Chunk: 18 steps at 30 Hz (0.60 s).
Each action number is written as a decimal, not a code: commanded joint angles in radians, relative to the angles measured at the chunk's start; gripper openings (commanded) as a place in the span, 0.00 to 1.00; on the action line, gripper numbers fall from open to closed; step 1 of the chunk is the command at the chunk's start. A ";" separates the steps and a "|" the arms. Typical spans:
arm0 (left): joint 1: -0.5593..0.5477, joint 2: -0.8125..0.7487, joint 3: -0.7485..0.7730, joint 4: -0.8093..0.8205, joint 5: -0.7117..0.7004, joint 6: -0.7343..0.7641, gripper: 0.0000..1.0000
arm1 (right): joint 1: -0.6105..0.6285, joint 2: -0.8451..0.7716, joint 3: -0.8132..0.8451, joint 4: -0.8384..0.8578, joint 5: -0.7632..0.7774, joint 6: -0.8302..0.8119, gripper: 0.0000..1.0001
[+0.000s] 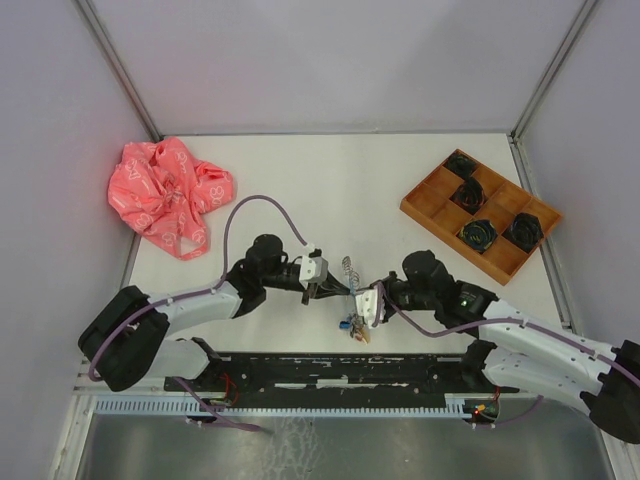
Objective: Put the keys on the keyring
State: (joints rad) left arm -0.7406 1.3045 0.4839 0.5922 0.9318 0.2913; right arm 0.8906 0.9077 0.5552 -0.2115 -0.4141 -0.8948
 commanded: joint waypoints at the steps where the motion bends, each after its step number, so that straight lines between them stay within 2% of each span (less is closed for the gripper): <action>1: 0.006 0.002 -0.028 0.113 -0.054 -0.087 0.03 | 0.005 -0.043 -0.019 0.253 -0.043 0.135 0.01; 4: 0.006 -0.016 -0.077 0.203 -0.106 -0.112 0.11 | 0.005 -0.051 -0.052 0.353 -0.048 0.191 0.00; 8: 0.006 -0.007 -0.082 0.233 -0.113 -0.135 0.19 | 0.005 -0.057 -0.082 0.427 -0.053 0.233 0.01; 13: 0.006 0.011 -0.133 0.357 -0.187 -0.189 0.27 | 0.005 -0.056 -0.119 0.547 -0.055 0.302 0.00; 16: 0.006 0.018 -0.167 0.461 -0.236 -0.231 0.28 | 0.005 -0.043 -0.137 0.607 -0.054 0.339 0.01; 18: 0.007 0.035 -0.161 0.475 -0.230 -0.251 0.28 | 0.005 -0.034 -0.154 0.675 -0.052 0.367 0.00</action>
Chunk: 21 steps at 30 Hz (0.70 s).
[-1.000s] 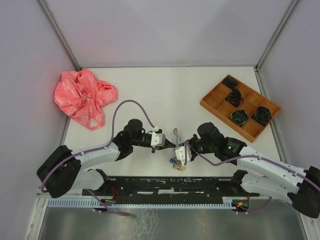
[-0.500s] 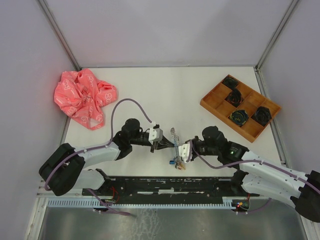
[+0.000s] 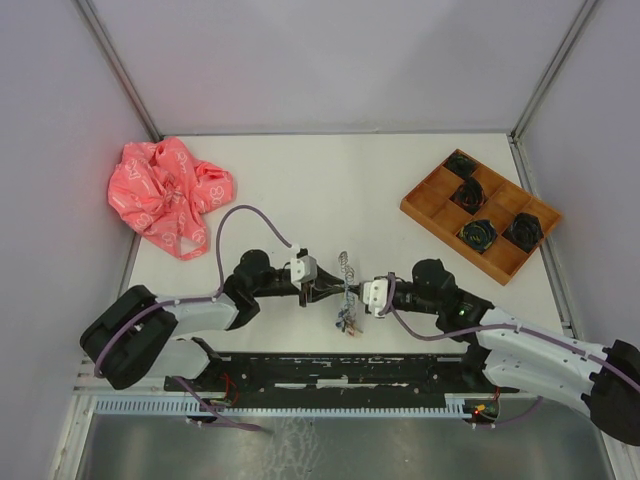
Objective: Put the keys on the keyring
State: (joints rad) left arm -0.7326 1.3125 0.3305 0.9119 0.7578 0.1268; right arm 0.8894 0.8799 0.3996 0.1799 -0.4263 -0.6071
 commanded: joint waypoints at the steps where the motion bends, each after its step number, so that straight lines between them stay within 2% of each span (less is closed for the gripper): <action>1: -0.002 0.038 -0.003 0.154 -0.055 -0.096 0.28 | 0.006 -0.001 -0.004 0.311 -0.035 0.093 0.01; 7: -0.002 0.053 -0.041 0.199 -0.093 -0.128 0.29 | 0.006 0.003 -0.015 0.339 -0.016 0.105 0.01; 14: -0.001 -0.133 -0.108 0.109 -0.127 -0.025 0.37 | 0.006 -0.015 -0.041 0.333 0.020 0.101 0.01; 21: -0.001 -0.216 -0.106 0.036 -0.116 0.060 0.39 | 0.005 -0.007 -0.045 0.344 0.020 0.107 0.01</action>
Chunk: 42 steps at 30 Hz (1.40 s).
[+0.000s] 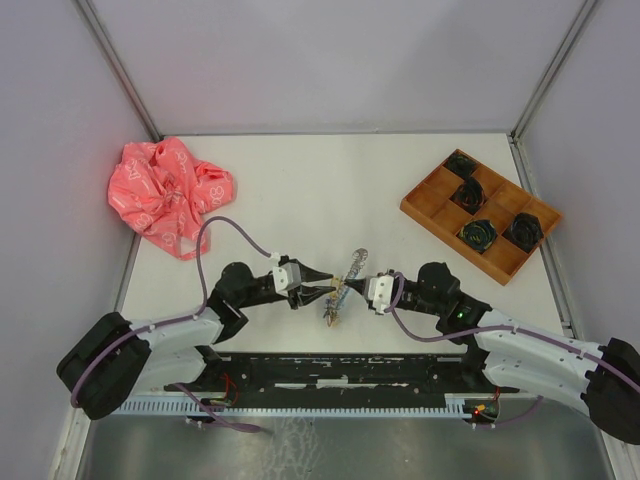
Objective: Put the keys on the keyring
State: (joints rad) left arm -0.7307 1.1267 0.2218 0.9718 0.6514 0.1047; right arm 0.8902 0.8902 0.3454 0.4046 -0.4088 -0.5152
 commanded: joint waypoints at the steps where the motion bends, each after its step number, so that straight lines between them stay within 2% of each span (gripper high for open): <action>1: -0.004 -0.037 0.005 -0.031 0.003 0.090 0.39 | 0.005 -0.016 0.009 0.119 0.001 0.015 0.00; 9: -0.003 -0.085 0.017 -0.079 0.027 0.114 0.37 | 0.004 -0.005 0.006 0.118 0.002 0.012 0.01; 13: -0.003 -0.120 0.023 -0.111 0.046 0.127 0.24 | 0.004 -0.003 0.005 0.115 0.002 0.010 0.01; 19: -0.003 -0.111 0.043 -0.120 0.065 0.130 0.16 | 0.005 0.006 0.010 0.111 -0.008 0.009 0.01; 32: -0.004 0.007 0.103 -0.082 0.111 0.139 0.19 | 0.004 0.009 0.029 0.086 -0.035 0.003 0.01; 42: -0.003 0.045 0.105 -0.052 0.083 0.130 0.27 | 0.004 0.021 0.042 0.071 -0.063 -0.002 0.01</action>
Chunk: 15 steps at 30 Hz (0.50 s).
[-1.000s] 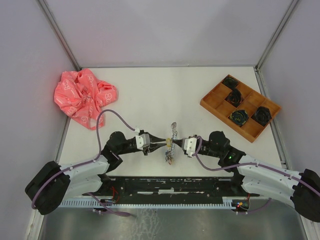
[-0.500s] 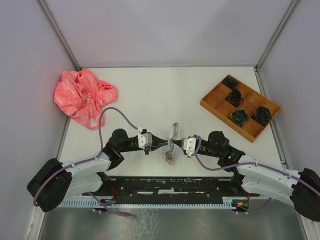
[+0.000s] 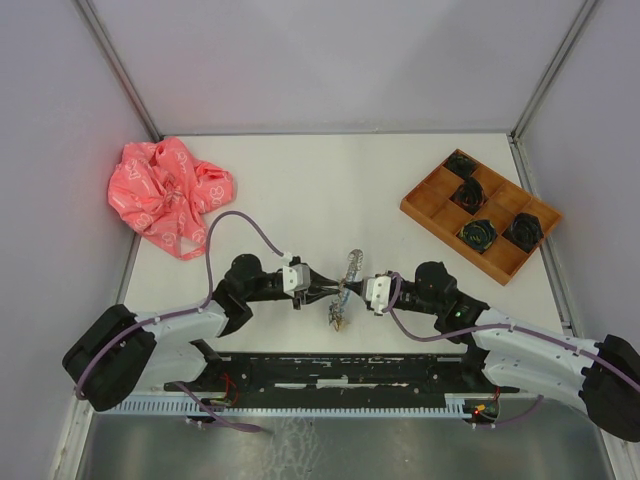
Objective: Put the keys on the keyring
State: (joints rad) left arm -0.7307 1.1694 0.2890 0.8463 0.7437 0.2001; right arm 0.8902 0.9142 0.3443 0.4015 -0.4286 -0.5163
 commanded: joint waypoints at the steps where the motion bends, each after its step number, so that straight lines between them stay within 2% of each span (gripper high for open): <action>1: -0.003 0.003 0.035 0.074 -0.021 0.034 0.28 | 0.004 -0.003 0.044 0.073 -0.042 -0.001 0.01; 9: -0.002 -0.024 0.008 0.070 -0.092 0.029 0.32 | 0.004 -0.013 0.042 0.065 -0.027 -0.010 0.01; 15: -0.002 -0.016 0.028 0.065 0.000 0.036 0.32 | 0.004 -0.002 0.051 0.066 -0.037 -0.008 0.01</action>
State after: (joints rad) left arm -0.7307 1.1637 0.2890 0.8581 0.6895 0.2001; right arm 0.8902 0.9165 0.3447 0.3943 -0.4416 -0.5205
